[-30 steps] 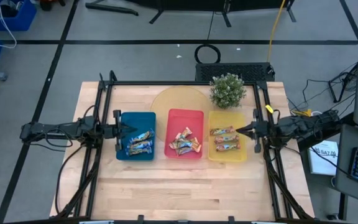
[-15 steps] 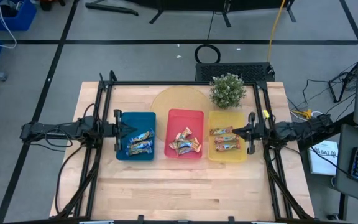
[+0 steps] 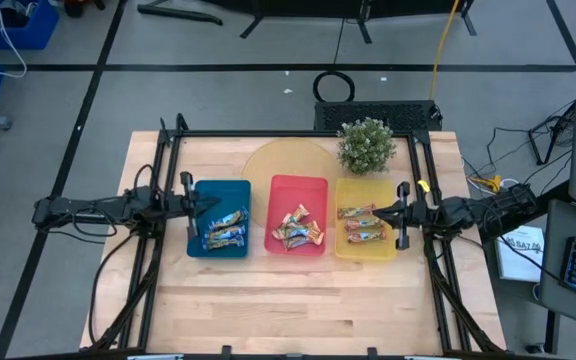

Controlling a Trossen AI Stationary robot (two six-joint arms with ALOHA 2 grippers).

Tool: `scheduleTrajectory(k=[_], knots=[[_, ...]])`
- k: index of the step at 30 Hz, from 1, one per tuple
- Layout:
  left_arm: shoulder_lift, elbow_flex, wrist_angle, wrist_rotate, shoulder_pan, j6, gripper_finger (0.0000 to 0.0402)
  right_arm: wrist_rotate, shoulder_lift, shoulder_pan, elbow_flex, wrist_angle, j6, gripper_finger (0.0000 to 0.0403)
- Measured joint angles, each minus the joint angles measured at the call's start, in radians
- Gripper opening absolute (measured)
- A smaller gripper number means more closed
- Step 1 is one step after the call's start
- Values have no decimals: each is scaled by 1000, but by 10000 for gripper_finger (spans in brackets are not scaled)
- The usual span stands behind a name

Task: Pick and place Granola Bars by type
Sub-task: Return to Home Position

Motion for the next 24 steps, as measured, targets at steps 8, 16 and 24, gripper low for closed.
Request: scheduleTrajectory(k=[8,16,24], knots=[[0,0,121,222,-17,-18,6,-70,-7,1,28,11,-66,0],[-30,6,110,192,-29,-5,3,-51,-7,1,34,9,-55,0],[-80,1,37,193,7,36,2,-51,-8,0,35,-1,-23,0]])
